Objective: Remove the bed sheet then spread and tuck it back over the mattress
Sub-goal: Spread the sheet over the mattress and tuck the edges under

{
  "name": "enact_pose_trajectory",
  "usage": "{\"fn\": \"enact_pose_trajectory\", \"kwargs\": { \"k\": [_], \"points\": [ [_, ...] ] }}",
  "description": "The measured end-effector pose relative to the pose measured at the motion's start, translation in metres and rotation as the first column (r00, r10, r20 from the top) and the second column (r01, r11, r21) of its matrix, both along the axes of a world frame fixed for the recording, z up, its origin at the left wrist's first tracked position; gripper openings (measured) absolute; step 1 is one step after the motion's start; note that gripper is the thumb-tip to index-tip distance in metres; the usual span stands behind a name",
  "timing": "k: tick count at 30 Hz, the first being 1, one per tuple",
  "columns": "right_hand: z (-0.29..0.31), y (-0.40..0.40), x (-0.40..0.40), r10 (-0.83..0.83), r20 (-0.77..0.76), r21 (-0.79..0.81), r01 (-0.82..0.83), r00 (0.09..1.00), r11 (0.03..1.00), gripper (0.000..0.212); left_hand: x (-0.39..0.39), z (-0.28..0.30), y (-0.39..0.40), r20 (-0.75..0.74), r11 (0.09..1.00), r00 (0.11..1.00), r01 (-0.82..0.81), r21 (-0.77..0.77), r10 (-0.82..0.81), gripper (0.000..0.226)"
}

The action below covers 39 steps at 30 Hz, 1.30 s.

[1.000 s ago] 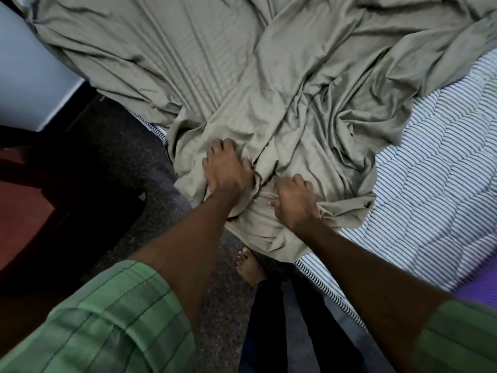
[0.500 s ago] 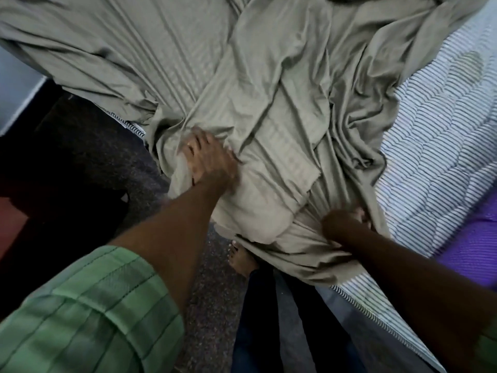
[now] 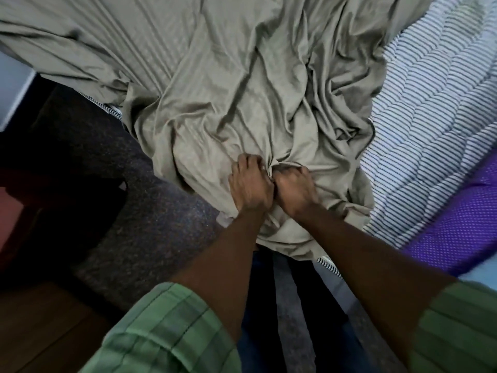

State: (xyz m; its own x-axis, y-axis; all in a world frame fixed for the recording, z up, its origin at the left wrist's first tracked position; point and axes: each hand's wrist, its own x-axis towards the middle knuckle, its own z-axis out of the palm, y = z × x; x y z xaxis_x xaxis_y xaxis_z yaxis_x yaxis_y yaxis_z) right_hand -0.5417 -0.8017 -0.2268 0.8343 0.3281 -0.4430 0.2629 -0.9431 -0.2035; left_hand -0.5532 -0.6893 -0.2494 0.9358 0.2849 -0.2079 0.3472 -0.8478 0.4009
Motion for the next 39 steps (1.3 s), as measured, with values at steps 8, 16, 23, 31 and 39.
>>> {"fn": "enact_pose_trajectory", "kwargs": {
  "k": [8, 16, 23, 31, 39],
  "points": [
    [0.029, -0.098, -0.012, 0.054, -0.345, -0.21, -0.133, 0.937, 0.969, 0.038, 0.006, -0.004, 0.002, -0.157, 0.979, 0.985, 0.105, 0.176, -0.077, 0.051],
    [0.038, -0.14, -0.004, -0.15, -0.383, -0.548, -0.094, 0.912, 0.831, 0.037, 0.022, 0.003, -0.009, -0.237, 0.976, 0.968, 0.128, 0.179, -0.083, 0.057],
    [0.038, -0.075, 0.033, -0.051, -0.056, -0.092, 0.045, 0.997, 0.995, 0.042, 0.036, -0.001, -0.003, -0.177, 0.981, 0.968, 0.188, 0.048, -0.177, 0.021],
    [-0.002, -0.109, 0.028, -0.054, -0.092, -0.145, 0.04, 0.994, 0.989, 0.029, 0.03, 0.004, -0.07, -0.211, 0.749, 0.959, 0.003, -0.663, -0.19, 0.01],
    [-0.004, -0.185, 0.007, -0.317, -0.193, -0.637, 0.127, 0.929, 0.761, 0.04, 0.013, 0.012, -0.048, -0.058, 0.96, 0.968, 0.232, -0.157, -0.243, 0.031]
  ]
}}
